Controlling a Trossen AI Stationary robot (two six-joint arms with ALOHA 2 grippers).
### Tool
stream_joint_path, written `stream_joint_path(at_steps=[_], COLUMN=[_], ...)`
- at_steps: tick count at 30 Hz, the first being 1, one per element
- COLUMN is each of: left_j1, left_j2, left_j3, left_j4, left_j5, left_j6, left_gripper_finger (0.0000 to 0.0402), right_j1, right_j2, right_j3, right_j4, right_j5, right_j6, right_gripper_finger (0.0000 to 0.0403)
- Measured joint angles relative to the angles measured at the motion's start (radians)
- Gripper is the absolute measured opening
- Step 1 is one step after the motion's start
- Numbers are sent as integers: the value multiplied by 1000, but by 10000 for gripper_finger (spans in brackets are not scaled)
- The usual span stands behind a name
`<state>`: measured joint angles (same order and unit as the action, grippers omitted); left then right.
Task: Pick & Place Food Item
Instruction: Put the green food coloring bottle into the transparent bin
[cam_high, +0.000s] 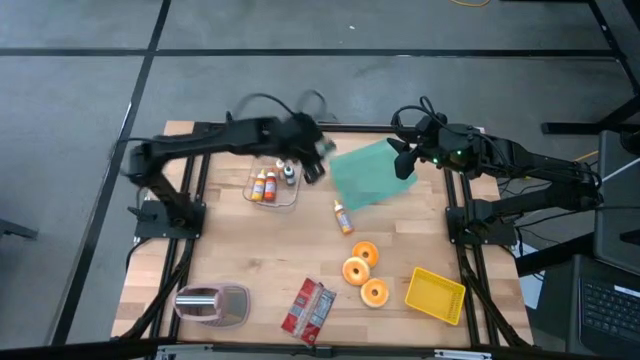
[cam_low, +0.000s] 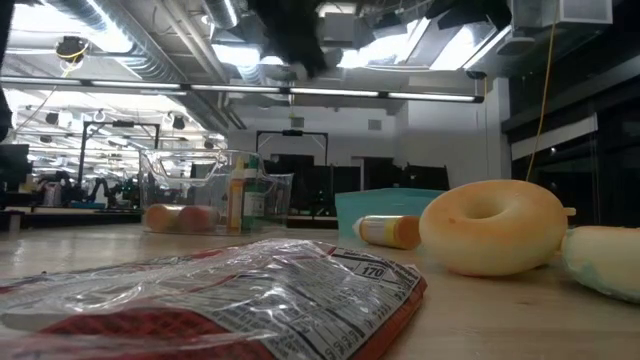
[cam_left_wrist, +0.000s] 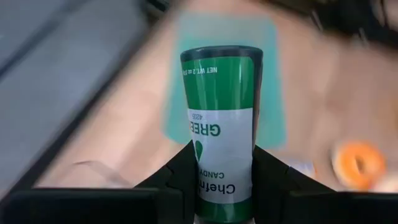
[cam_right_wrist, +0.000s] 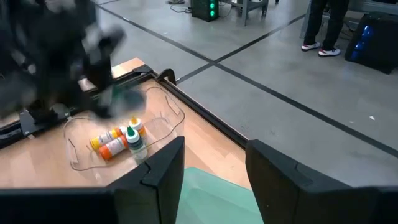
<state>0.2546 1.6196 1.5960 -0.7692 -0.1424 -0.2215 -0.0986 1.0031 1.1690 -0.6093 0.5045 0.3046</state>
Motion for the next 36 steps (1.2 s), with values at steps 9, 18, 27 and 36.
stream_joint_path(at_steps=[9, 18, 27, 36], left_j1=[142, 299, 389, 425], left_j2=[-164, -180, -180, -180], left_j3=[-3, -296, -566, -638], left_j4=[-360, -132, 18, 97], left_j5=[-203, 3, 58, 146], left_j6=[-324, -360, -384, -360], left_gripper_finger=[96, 96, 96, 123], right_j1=[0, 0, 0, 0], right_j2=[0, 0, 0, 0], right_j3=[0, 0, 0, 0], right_j4=[57, 57, 56, 56], right_j5=[-17, -23, -27, -27], right_j6=[0, 0, 0, 1], right_gripper_finger=[168, 168, 168, 168])
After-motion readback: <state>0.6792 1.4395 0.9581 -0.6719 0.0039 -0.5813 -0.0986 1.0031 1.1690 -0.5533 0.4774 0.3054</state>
